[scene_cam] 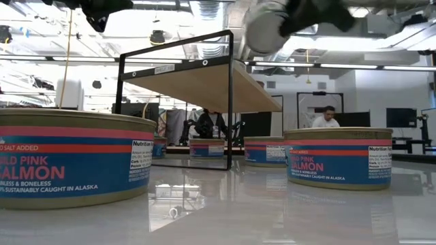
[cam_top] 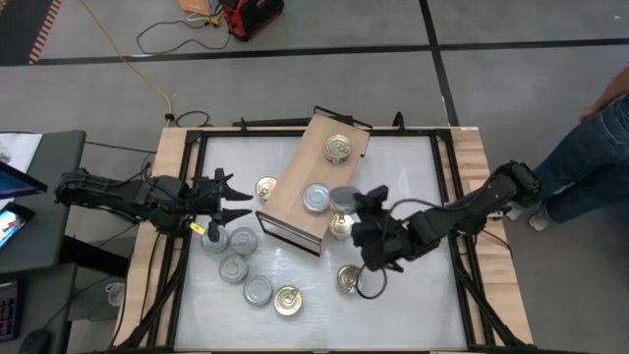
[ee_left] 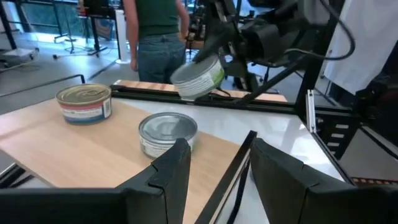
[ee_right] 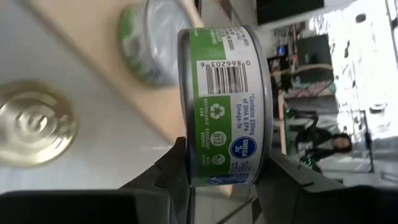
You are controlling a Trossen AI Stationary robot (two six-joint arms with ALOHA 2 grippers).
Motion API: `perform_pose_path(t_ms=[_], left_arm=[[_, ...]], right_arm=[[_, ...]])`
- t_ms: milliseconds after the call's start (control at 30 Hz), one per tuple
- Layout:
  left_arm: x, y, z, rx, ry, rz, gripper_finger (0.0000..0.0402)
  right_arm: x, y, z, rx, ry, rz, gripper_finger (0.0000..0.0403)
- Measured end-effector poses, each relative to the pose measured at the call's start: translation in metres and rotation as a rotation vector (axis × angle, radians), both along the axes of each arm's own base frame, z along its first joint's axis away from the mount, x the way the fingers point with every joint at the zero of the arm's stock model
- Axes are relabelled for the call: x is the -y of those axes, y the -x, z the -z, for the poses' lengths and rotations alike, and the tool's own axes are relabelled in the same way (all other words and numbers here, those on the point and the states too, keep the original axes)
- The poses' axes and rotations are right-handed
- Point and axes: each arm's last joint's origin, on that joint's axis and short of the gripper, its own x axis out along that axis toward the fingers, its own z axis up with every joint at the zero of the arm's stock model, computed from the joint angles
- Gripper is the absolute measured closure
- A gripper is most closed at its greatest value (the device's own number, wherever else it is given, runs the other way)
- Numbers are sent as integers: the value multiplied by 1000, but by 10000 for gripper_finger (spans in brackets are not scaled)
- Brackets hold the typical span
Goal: Stack canned seafood by type on shelf
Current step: Stack the green tuna can on top of the other green tuna can
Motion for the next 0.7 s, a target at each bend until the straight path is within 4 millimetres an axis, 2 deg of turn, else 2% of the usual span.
perform_pose_path(t_ms=[300,400,567,700], left_arm=[[1,0,0,2,19,26,241],[3,0,0,5,21,86,241],[9,-1,-5,57,-38,303,241],[9,-1,-5,58,-39,305,241]], right_arm=[[19,-34,-15,36,4,-128,231],[23,-44,-7,2,5,-154,231],[28,-60,12,-74,56,-147,230],[33,-66,18,-78,65,-129,230]])
